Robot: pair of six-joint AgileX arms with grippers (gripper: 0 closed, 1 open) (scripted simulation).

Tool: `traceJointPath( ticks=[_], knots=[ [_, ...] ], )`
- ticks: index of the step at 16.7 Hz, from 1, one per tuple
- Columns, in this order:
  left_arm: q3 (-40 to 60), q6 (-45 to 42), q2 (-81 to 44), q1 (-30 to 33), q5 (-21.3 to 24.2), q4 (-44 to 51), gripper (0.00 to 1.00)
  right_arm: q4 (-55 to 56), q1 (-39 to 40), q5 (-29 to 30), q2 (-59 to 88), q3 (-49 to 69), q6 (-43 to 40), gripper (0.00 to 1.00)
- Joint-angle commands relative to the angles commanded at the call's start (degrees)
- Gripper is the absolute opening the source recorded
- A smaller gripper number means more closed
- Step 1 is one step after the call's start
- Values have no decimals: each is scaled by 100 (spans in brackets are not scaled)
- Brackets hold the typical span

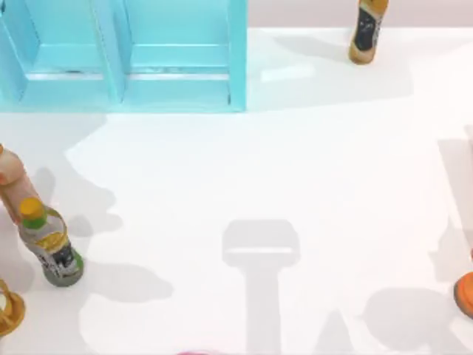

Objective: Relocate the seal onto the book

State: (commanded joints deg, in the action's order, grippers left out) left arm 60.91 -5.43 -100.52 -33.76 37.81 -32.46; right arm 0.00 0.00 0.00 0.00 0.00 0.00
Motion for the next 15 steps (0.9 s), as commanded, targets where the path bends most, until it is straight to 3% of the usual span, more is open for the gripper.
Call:
traceJointPath(
  ticks=[6, 15],
  knots=[
    [-824, -113, 1752, -616, 524, 983, 0, 0, 0, 0, 0, 0, 0, 100],
    [-870, 6, 1838, -491, 479, 1042, 0, 0, 0, 0, 0, 0, 0, 100]
  ],
)
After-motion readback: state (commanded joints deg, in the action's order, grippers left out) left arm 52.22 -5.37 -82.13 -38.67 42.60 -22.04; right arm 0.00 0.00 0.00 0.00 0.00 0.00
